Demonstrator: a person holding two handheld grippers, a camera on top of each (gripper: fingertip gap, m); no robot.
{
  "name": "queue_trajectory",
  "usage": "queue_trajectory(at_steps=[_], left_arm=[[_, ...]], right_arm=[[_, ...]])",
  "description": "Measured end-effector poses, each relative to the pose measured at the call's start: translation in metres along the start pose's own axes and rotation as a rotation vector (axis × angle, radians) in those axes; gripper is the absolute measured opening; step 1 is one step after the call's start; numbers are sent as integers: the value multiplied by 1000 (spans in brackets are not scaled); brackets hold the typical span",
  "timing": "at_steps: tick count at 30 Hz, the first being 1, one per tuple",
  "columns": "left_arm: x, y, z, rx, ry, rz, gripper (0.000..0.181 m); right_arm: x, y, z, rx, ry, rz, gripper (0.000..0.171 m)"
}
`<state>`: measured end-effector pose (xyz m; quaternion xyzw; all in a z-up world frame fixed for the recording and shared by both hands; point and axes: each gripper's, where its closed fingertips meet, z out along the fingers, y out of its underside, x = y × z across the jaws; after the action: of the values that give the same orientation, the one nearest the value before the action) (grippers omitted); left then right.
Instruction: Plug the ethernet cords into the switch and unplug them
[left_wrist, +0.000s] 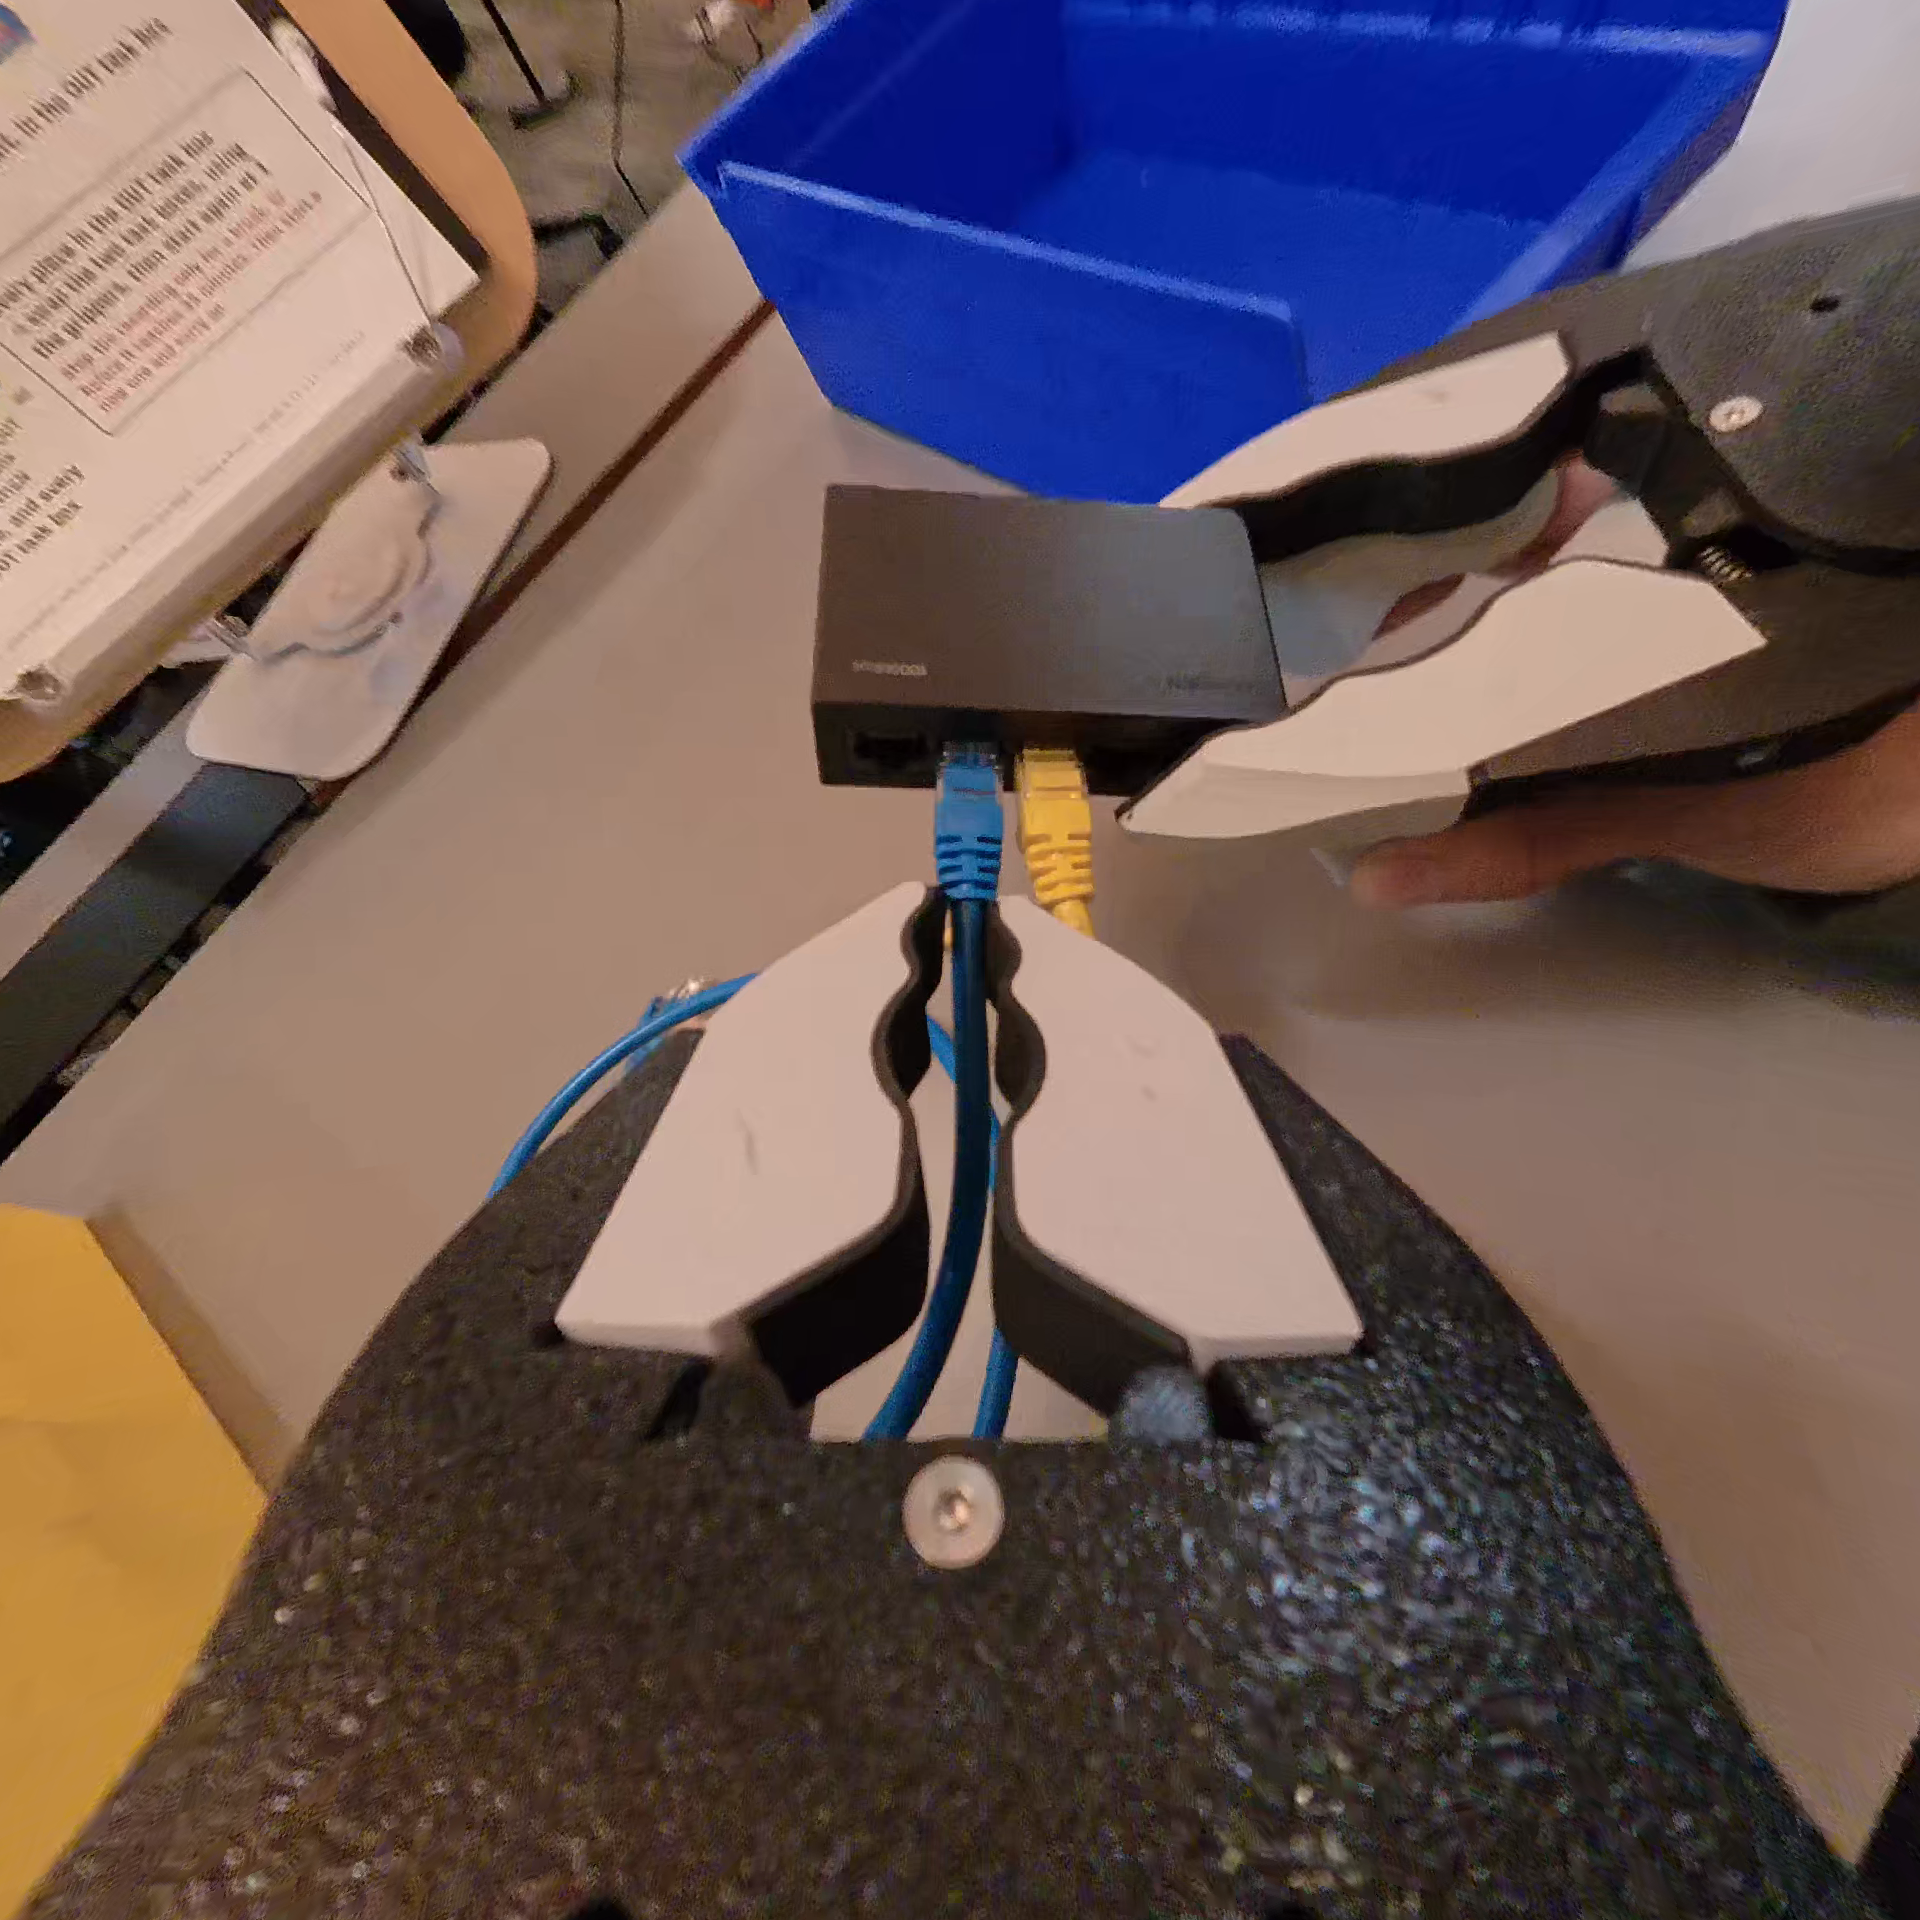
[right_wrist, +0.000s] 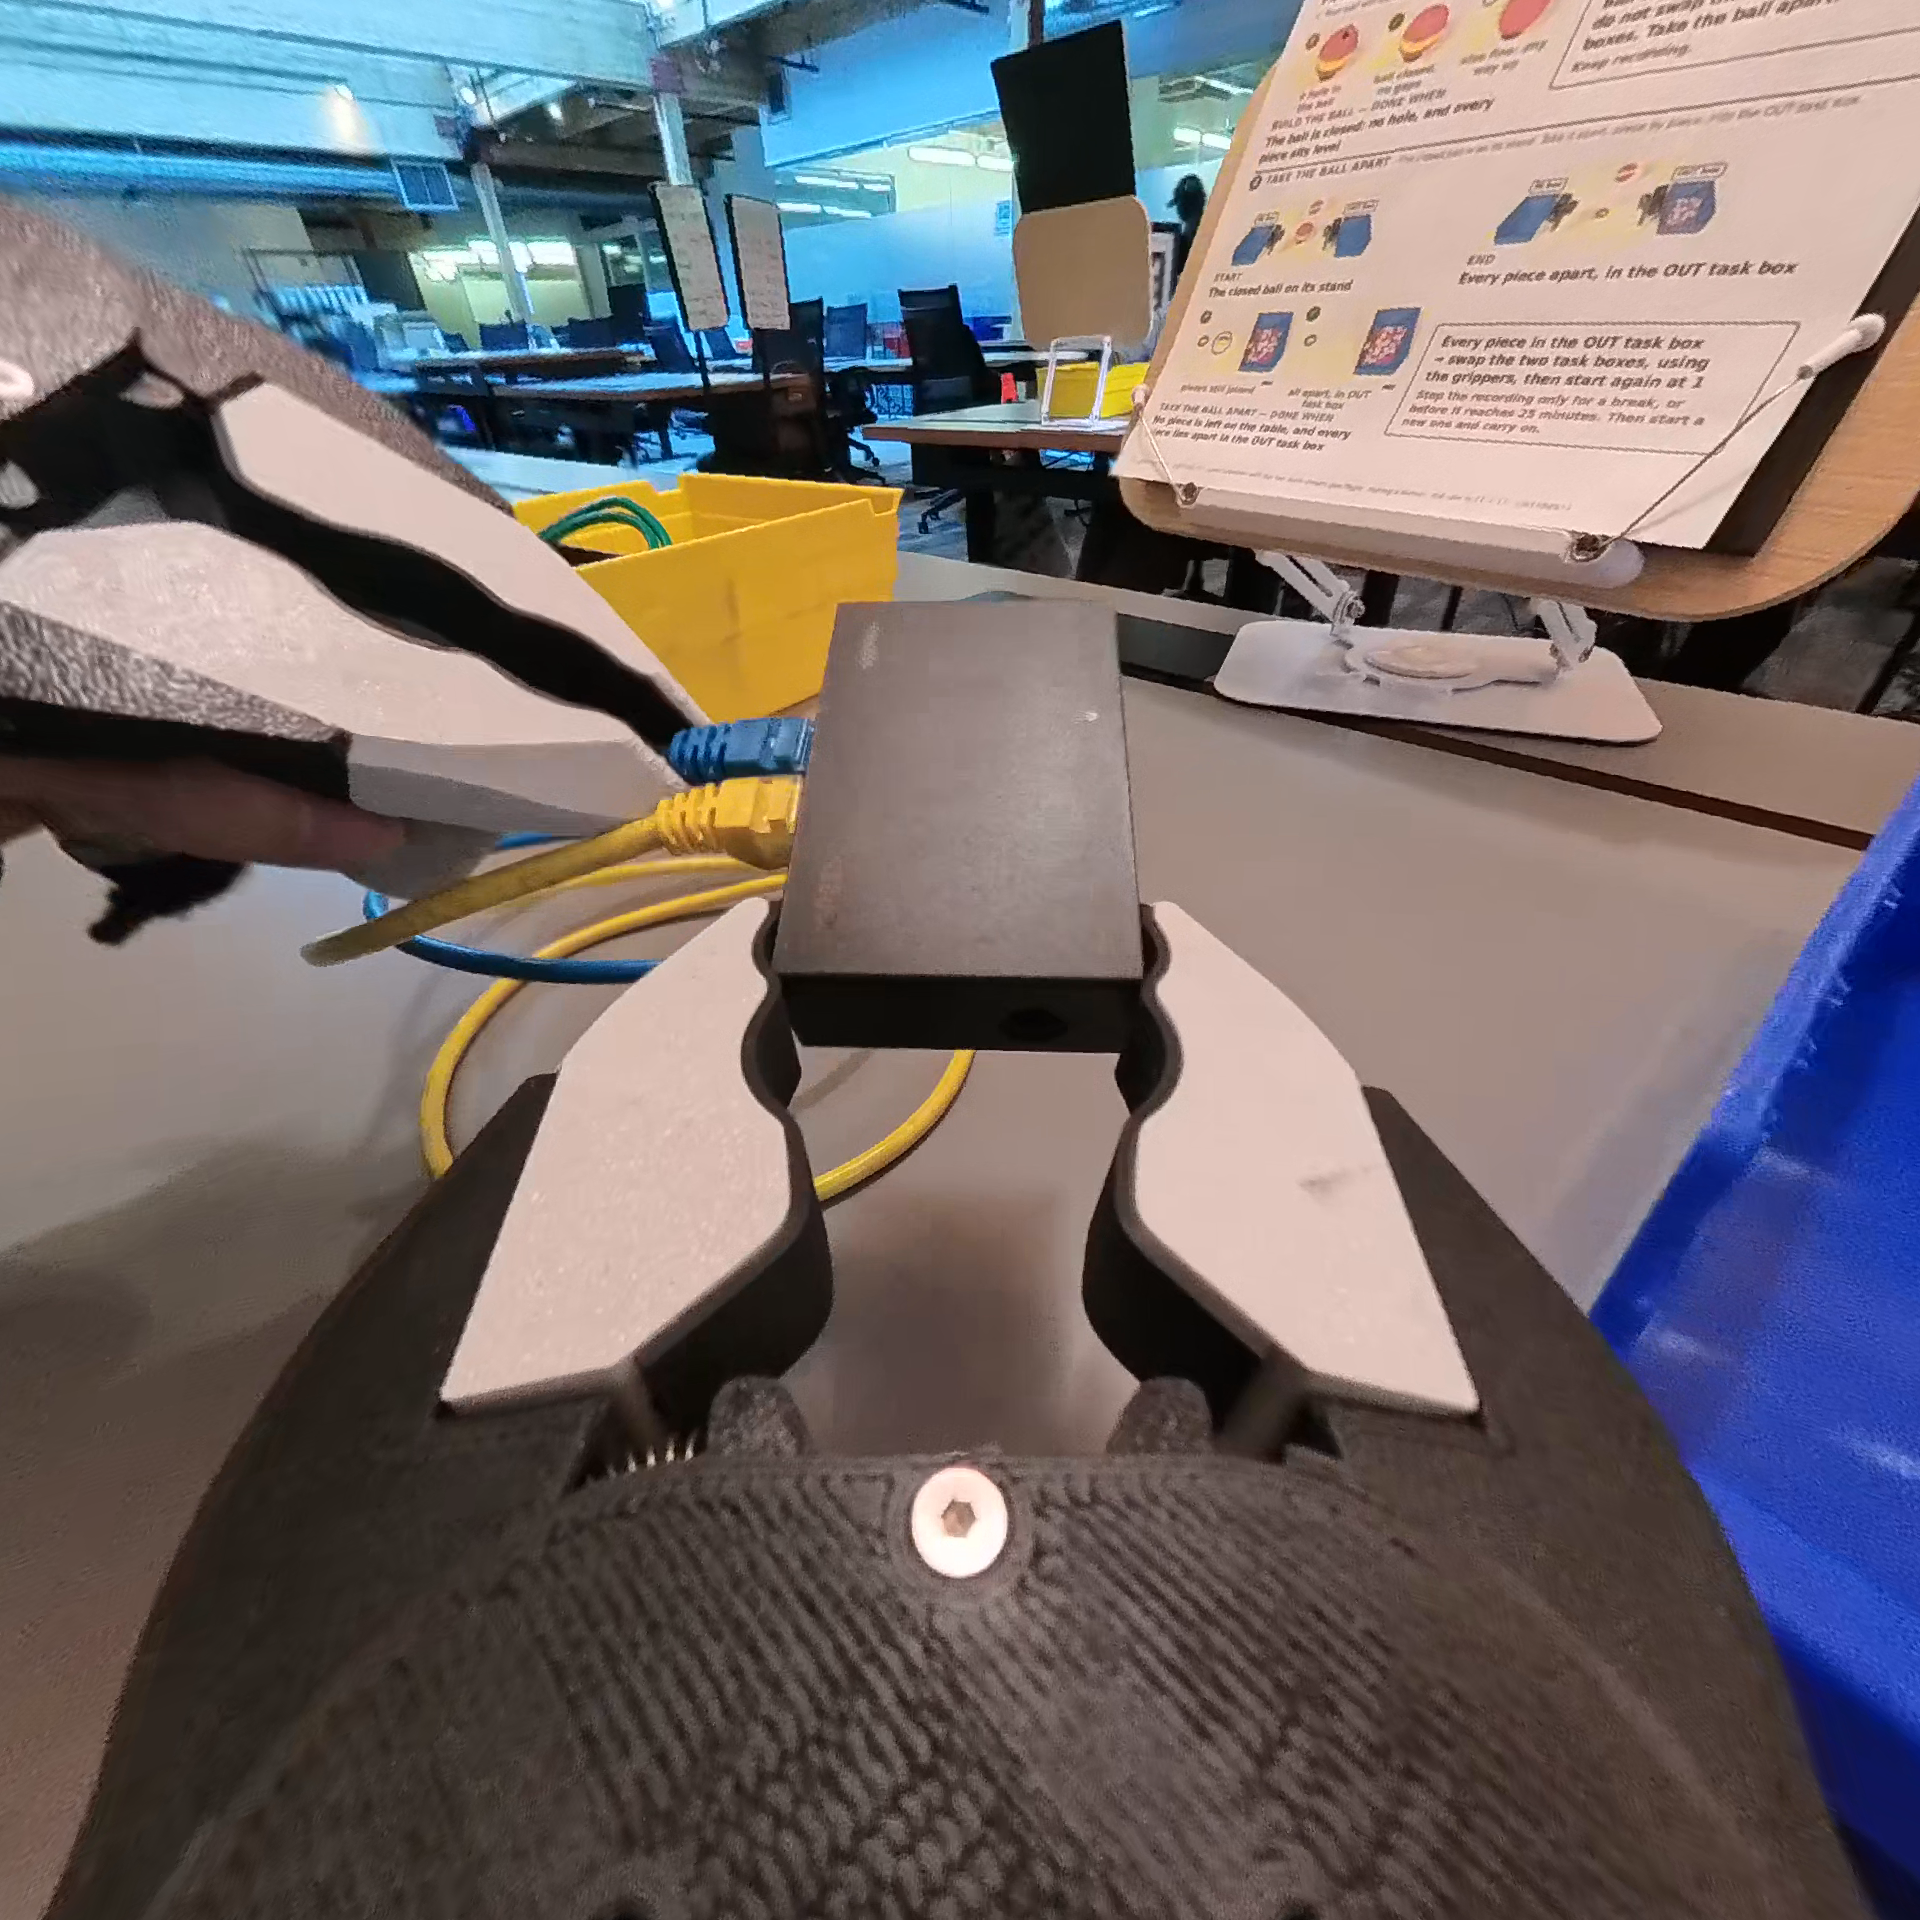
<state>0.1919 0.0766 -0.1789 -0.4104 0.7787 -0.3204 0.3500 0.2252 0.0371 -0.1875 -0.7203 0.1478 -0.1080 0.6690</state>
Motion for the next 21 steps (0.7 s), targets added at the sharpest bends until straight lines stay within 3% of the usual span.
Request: queue_trajectory(at_steps=[4, 21], left_arm=[[4, -22, -1, 162, 5, -24, 7], [6, -14, -12, 214, -57, -43, 5]], right_arm=[[10, -9, -8, 82, -9, 90, 62], [7, -8, -6, 69, -32, 90, 62]])
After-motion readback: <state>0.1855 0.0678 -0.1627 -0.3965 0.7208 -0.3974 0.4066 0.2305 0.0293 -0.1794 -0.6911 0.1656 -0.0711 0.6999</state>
